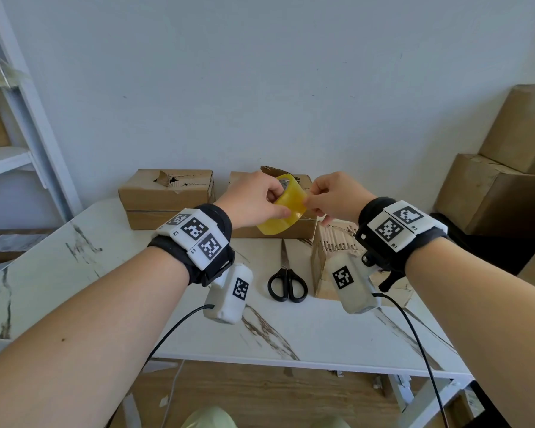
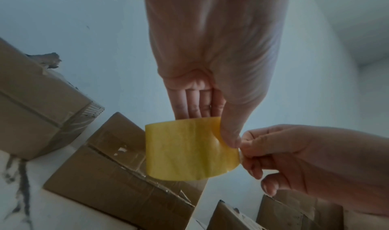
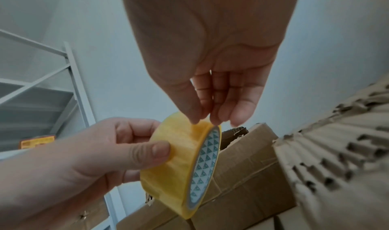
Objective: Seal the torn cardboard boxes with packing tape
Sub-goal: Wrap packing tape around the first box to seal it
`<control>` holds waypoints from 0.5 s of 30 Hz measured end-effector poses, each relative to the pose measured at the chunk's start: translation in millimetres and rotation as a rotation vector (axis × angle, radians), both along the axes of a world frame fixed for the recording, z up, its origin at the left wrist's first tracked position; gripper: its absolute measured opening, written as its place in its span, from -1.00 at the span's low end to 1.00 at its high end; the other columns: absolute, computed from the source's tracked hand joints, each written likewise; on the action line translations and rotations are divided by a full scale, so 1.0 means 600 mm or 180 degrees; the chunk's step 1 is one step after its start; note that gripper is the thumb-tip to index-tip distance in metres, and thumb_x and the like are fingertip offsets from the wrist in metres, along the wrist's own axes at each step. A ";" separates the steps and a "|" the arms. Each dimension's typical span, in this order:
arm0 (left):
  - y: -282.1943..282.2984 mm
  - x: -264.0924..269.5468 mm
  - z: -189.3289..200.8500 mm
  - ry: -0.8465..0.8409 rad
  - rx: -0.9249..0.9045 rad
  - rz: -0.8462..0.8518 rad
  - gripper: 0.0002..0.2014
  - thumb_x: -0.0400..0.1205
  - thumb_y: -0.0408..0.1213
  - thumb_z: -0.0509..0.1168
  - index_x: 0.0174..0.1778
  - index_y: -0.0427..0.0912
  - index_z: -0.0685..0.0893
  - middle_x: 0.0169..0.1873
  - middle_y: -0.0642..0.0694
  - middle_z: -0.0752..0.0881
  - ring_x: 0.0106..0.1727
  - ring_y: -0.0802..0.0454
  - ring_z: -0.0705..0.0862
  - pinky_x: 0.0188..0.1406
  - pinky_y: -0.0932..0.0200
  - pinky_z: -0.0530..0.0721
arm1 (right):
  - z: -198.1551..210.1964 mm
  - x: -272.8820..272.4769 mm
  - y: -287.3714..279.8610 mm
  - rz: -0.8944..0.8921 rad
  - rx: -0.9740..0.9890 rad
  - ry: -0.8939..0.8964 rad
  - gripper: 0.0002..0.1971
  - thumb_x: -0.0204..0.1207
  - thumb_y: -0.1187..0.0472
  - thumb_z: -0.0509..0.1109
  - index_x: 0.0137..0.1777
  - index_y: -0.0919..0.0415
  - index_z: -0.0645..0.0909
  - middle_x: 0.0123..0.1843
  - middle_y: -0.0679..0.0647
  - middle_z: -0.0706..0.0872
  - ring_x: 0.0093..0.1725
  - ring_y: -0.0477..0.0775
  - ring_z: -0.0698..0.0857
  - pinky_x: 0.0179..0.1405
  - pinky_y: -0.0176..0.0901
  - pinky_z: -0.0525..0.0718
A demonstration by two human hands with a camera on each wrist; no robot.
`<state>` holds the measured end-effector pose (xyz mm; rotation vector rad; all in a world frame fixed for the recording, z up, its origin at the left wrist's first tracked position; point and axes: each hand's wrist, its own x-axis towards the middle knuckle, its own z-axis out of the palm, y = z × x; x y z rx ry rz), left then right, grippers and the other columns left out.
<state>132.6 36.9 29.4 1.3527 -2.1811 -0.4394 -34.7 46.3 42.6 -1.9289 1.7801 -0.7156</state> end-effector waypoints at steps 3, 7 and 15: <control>0.000 -0.005 0.000 -0.0059 -0.0042 0.0025 -0.70 0.48 -0.10 0.49 0.02 -0.21 0.74 -0.06 -0.13 0.75 -0.01 -0.07 0.70 0.03 -0.03 0.69 | 0.002 0.007 0.004 0.0025 -0.0191 0.0188 -0.77 0.54 0.29 0.32 -0.35 0.12 0.48 -0.34 0.05 0.59 -0.40 0.04 0.67 -0.45 -0.31 0.54; -0.005 -0.009 -0.001 -0.0121 -0.0006 0.0143 -0.65 0.48 -0.10 0.48 0.08 -0.24 0.73 0.00 -0.16 0.74 0.04 -0.09 0.69 0.07 -0.04 0.69 | 0.003 0.015 0.007 0.0154 -0.0438 0.0168 -0.73 0.47 0.38 0.33 -0.42 0.12 0.46 -0.35 0.05 0.54 -0.32 0.10 0.60 -0.33 -0.21 0.54; -0.012 -0.005 -0.009 -0.0046 0.0241 0.0310 -0.75 0.49 -0.08 0.47 -0.10 -0.18 0.66 -0.14 -0.16 0.65 -0.10 -0.08 0.61 -0.10 0.08 0.55 | -0.004 0.022 0.014 0.0344 -0.0546 -0.0034 -0.75 0.43 0.39 0.40 -0.41 0.12 0.53 -0.34 0.01 0.57 -0.28 0.01 0.56 -0.25 -0.15 0.61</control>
